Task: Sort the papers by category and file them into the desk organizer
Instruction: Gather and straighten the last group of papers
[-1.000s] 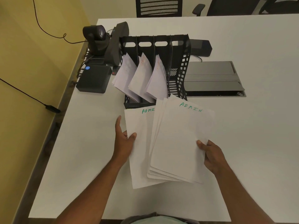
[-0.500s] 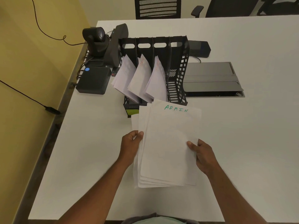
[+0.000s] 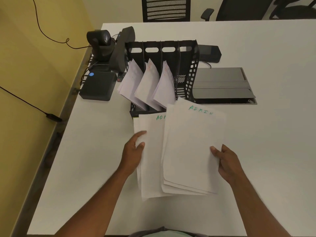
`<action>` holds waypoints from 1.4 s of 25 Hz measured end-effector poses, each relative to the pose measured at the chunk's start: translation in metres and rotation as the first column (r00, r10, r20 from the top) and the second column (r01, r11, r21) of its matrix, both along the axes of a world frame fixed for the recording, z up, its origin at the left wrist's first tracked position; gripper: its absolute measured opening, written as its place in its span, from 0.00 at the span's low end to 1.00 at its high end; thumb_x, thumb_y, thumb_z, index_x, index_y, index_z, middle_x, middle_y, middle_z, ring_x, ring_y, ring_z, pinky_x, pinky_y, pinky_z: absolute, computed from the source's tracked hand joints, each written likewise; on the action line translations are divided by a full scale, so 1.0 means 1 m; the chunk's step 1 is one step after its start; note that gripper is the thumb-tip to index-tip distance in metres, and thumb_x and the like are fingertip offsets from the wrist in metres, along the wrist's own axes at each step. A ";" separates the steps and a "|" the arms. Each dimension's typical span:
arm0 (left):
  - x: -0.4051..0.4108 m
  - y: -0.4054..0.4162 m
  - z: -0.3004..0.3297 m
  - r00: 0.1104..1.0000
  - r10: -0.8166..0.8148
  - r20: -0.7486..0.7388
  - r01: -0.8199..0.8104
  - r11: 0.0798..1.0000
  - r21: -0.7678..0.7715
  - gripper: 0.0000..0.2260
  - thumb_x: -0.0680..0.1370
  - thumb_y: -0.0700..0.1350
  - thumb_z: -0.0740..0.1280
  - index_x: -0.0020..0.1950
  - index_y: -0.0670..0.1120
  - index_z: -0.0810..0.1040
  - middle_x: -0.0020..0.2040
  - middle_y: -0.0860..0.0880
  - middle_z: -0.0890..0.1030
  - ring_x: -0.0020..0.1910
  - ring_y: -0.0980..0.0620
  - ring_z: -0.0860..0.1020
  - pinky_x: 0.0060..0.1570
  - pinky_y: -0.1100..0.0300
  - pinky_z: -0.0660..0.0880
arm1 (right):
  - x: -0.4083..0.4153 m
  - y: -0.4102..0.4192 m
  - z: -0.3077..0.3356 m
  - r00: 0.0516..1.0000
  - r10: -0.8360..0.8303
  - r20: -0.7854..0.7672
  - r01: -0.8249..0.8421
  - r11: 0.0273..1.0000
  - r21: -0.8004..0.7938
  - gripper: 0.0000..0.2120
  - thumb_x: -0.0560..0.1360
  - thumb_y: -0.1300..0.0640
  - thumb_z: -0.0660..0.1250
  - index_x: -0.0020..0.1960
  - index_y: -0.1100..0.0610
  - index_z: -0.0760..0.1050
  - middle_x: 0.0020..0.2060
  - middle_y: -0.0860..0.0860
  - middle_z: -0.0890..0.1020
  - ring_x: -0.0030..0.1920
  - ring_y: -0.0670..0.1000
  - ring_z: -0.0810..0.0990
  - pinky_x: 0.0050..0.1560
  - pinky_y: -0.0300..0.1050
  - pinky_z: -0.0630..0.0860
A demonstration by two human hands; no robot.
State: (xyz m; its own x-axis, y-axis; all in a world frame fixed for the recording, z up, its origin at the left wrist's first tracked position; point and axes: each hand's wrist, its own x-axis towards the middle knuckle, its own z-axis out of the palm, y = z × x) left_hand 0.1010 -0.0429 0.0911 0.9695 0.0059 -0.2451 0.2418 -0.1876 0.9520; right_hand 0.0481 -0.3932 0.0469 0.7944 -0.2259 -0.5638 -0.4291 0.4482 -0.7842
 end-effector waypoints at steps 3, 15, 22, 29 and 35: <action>-0.003 -0.012 0.004 0.999 -0.027 -0.039 0.025 0.998 -0.057 0.11 0.81 0.43 0.64 0.59 0.54 0.82 0.57 0.59 0.84 0.60 0.62 0.79 0.65 0.61 0.73 | 0.004 0.020 0.005 0.997 0.074 0.028 -0.072 0.996 -0.061 0.07 0.73 0.59 0.75 0.52 0.56 0.83 0.54 0.58 0.86 0.54 0.60 0.85 0.51 0.51 0.81; 0.006 -0.009 0.004 0.976 0.194 -0.103 -0.195 0.981 0.002 0.06 0.75 0.46 0.73 0.50 0.48 0.80 0.51 0.49 0.84 0.51 0.49 0.82 0.55 0.55 0.79 | 0.000 0.002 0.011 0.999 -0.028 0.032 0.034 0.978 -0.206 0.09 0.74 0.58 0.73 0.54 0.58 0.84 0.52 0.57 0.87 0.51 0.60 0.86 0.54 0.57 0.80; 0.005 -0.003 0.007 1.000 0.011 -0.001 -0.011 0.999 -0.044 0.23 0.79 0.33 0.63 0.60 0.62 0.80 0.56 0.61 0.83 0.57 0.58 0.81 0.52 0.69 0.76 | 0.005 -0.018 0.022 0.994 0.052 0.092 -0.036 0.986 -0.163 0.26 0.64 0.47 0.81 0.58 0.56 0.82 0.56 0.56 0.85 0.56 0.58 0.85 0.59 0.54 0.79; 0.005 -0.027 0.011 0.992 0.012 -0.129 -0.036 0.982 -0.185 0.09 0.78 0.51 0.69 0.50 0.48 0.86 0.49 0.50 0.87 0.50 0.51 0.84 0.55 0.55 0.78 | 0.012 0.029 0.039 0.969 0.212 0.129 -0.179 0.957 -0.228 0.10 0.77 0.58 0.70 0.59 0.56 0.82 0.52 0.56 0.87 0.50 0.58 0.86 0.46 0.50 0.82; 0.006 -0.011 0.005 0.981 0.127 -0.147 -0.139 0.987 -0.075 0.06 0.76 0.49 0.72 0.45 0.48 0.85 0.43 0.51 0.87 0.44 0.50 0.85 0.49 0.52 0.81 | 0.008 -0.013 0.047 0.994 -0.073 0.075 0.089 0.969 -0.233 0.09 0.77 0.56 0.71 0.54 0.61 0.83 0.48 0.57 0.87 0.43 0.55 0.87 0.43 0.48 0.82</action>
State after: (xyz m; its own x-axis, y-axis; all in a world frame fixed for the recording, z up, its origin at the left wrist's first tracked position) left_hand 0.1073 -0.0540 0.0962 0.9170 0.1059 -0.3846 0.3923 -0.0650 0.9175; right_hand 0.0558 -0.4059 0.0935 0.8014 -0.4111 -0.4345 -0.3432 0.2790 -0.8969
